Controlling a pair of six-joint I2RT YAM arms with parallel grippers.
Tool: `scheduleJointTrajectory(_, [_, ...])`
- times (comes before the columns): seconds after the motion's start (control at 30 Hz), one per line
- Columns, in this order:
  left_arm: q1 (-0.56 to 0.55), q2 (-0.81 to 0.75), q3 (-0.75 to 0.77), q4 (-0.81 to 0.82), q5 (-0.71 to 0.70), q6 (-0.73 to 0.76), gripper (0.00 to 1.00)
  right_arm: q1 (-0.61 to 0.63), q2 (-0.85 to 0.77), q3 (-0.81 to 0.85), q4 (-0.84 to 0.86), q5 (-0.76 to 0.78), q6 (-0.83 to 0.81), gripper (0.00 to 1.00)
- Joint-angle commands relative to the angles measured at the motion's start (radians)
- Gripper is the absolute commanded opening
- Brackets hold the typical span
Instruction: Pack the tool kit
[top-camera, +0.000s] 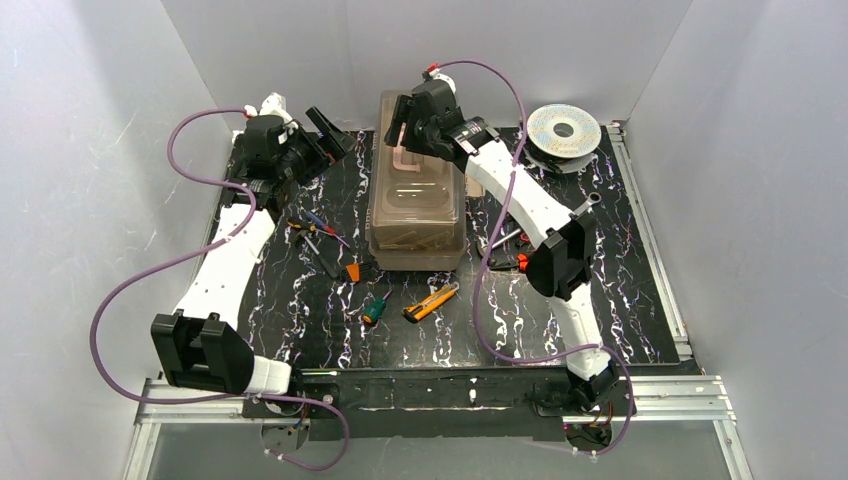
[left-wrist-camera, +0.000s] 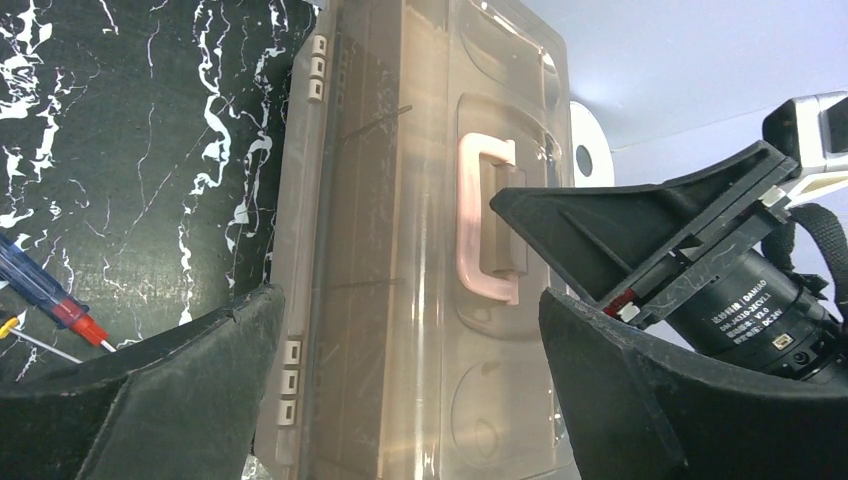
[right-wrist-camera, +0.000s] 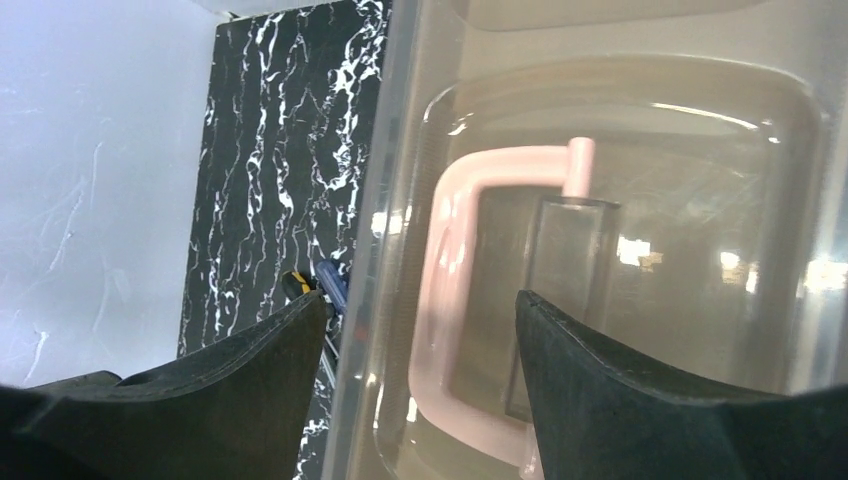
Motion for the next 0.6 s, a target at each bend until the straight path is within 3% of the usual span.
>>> scheduleJointTrajectory(0.0, [0.012,-0.058,0.013,0.004,0.003,0.001,1.0,0.03,0.031,0.016,-0.013,0.038,0.029,0.77])
scheduleJointTrajectory(0.37, [0.016,-0.026,0.004,0.016,0.054,0.008,0.99,0.031,-0.034,-0.055,0.107,-0.206,0.062,0.76])
scheduleJointTrajectory(0.57, [0.018,0.032,0.029,0.025,0.112,0.005,1.0,-0.02,-0.122,-0.215,0.311,-0.448,0.185,0.71])
